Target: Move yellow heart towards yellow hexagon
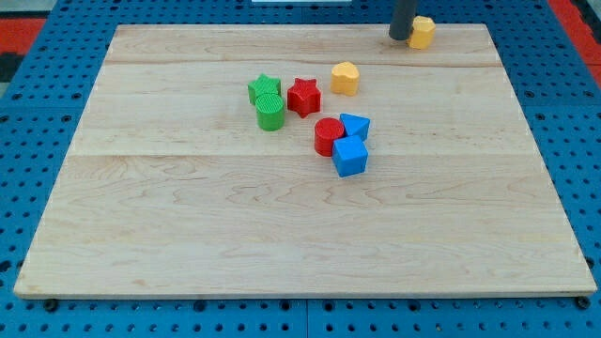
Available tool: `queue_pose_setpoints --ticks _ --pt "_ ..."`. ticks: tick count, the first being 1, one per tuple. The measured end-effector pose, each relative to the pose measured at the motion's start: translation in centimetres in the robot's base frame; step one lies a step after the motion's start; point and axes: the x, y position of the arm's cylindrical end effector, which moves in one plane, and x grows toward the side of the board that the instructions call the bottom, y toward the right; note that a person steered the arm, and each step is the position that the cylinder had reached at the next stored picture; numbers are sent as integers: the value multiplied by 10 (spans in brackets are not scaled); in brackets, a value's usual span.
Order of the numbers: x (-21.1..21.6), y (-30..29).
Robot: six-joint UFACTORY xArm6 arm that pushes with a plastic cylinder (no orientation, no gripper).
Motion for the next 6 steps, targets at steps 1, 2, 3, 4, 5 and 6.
queue_pose_setpoints --ticks 1,2,3,4,5,6 --pt "15 -8" --pt "72 -4" --pt "122 -8" --pt "133 -78" --pt "125 -136" --pt "109 -119"
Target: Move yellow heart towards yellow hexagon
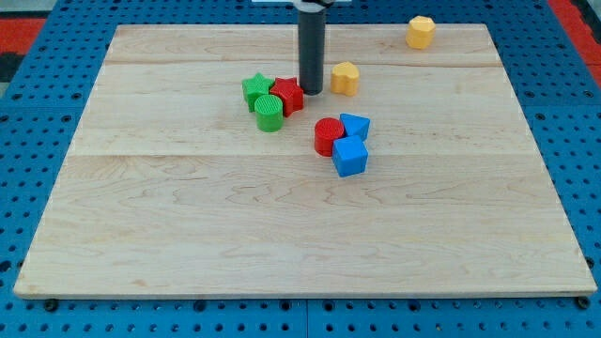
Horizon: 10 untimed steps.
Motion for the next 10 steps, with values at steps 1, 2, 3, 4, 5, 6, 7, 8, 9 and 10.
queue_pose_setpoints --ticks 1,2,3,4,5,6,7,8,9,10 --pt "-10 44" --pt "-16 76" --pt "-26 85" --pt "-35 83" --pt "-40 83" --pt "-44 71" --pt "-60 74" --pt "-75 74" --pt "-82 76" --pt "-82 84"
